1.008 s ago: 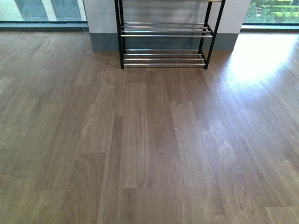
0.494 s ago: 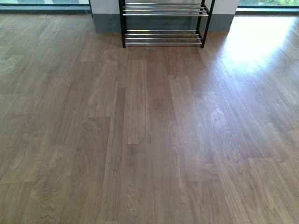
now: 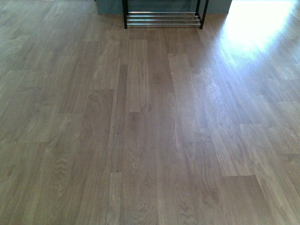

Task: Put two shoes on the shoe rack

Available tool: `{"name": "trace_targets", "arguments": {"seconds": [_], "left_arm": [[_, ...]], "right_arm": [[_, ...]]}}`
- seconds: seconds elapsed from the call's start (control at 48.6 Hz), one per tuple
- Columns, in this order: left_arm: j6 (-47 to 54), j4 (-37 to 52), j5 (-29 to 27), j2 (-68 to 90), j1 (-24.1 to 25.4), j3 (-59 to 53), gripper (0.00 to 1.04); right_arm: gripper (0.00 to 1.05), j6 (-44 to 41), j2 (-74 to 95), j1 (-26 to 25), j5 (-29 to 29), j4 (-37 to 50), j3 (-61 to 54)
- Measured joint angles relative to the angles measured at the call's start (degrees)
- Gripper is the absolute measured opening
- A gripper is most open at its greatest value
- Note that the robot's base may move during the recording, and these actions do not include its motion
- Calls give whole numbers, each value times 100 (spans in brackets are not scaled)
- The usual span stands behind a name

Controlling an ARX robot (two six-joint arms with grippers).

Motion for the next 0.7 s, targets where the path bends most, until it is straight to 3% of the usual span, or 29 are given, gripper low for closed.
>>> {"name": "trace_targets", "arguments": {"seconds": [0.699], "left_arm": [[0,0,2,0,0,0,95]], "right_arm": [[95,0,0,0,0,0,0]]}}
